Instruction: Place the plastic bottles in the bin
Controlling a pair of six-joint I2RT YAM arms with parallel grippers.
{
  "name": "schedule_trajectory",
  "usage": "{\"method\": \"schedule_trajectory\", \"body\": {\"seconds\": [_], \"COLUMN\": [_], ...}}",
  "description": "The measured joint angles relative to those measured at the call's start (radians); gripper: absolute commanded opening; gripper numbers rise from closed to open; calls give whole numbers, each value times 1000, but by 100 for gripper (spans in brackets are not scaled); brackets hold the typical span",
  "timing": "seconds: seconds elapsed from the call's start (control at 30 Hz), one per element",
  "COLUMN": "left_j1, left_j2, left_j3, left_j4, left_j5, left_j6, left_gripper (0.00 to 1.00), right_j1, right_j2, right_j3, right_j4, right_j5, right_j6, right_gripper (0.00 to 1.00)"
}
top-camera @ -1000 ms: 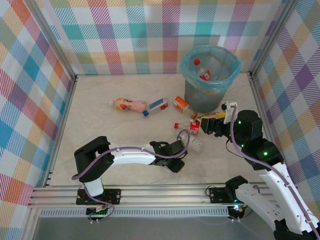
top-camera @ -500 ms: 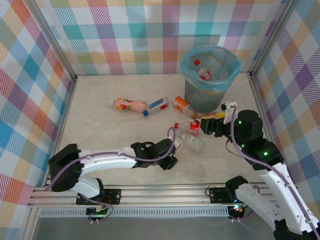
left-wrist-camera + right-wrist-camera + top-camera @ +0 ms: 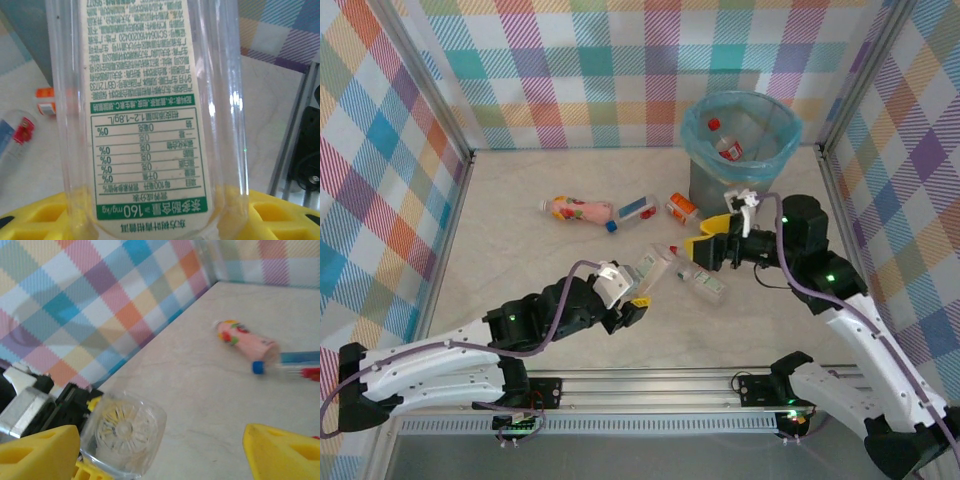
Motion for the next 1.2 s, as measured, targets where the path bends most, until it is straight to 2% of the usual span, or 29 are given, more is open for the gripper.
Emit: {"method": "schedule_trajectory", "body": {"seconds": [0.33,0.73,0.93,1.2], "left_j1": [0,0,0,0], "left_j2": [-42,-63,-63,-54], "left_j3": [-3,-3,-11,-18], "left_j4": [-9,-8,-4,2], "left_j5": [-61,-73,-89,-130], "left_j6": [104,134,137,140], "left_gripper": [55,55,56,61], "right_j1": [173,238,255,256], "right_j2": [116,213,232,268], "right_j3": [90,133,137,163], "right_j4": [-6,-59,-61,-74], "right_j5": [-22,44,37,16], "right_j6": [-29,-61,-65,-69], "right_gripper": [88,87,77,57]}}
